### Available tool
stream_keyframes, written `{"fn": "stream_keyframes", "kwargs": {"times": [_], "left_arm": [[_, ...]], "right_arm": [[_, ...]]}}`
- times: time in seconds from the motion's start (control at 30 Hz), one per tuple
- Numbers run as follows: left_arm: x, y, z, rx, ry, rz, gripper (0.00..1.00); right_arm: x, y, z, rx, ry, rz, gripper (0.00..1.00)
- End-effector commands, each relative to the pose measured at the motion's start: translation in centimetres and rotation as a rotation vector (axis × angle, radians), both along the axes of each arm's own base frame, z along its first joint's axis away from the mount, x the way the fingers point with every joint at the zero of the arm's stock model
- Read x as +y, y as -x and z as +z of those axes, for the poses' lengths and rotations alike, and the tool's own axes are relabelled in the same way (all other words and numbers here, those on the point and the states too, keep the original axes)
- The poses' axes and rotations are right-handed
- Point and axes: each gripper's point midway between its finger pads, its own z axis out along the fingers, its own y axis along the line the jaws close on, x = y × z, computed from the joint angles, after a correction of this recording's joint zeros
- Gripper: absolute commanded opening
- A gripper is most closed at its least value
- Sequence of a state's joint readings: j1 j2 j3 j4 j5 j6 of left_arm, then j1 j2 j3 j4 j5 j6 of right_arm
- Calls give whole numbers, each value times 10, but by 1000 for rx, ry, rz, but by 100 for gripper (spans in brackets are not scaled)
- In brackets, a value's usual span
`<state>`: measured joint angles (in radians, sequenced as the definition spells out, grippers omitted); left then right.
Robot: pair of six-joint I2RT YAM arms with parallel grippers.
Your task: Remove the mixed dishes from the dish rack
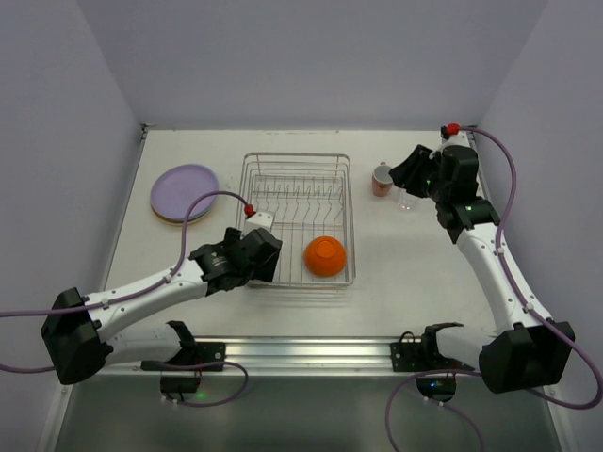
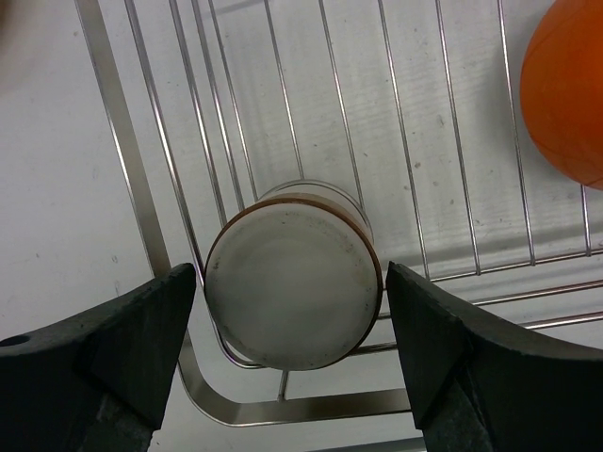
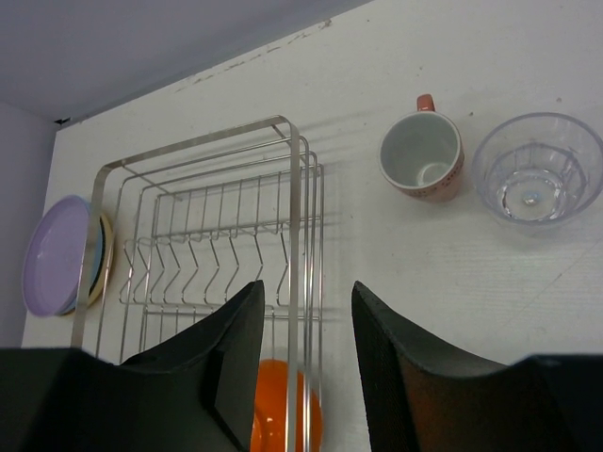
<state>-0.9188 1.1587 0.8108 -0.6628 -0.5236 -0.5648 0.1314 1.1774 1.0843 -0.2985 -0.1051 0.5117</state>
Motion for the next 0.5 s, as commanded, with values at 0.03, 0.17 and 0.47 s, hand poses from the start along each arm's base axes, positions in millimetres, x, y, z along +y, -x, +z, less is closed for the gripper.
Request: {"fn": "stream_keyframes", "kwargs": {"times": [0.03, 0.17, 0.47], "left_arm": [[2, -7, 1, -10, 10, 28, 92], [4, -9, -2, -1, 1, 27, 90], [0, -9, -2, 2, 20, 17, 73]], "right_arm": [[6, -5, 21, -63, -10, 39, 45], [6, -5, 20, -61, -10, 39, 45], [7, -5, 21, -62, -12, 44, 45]]}}
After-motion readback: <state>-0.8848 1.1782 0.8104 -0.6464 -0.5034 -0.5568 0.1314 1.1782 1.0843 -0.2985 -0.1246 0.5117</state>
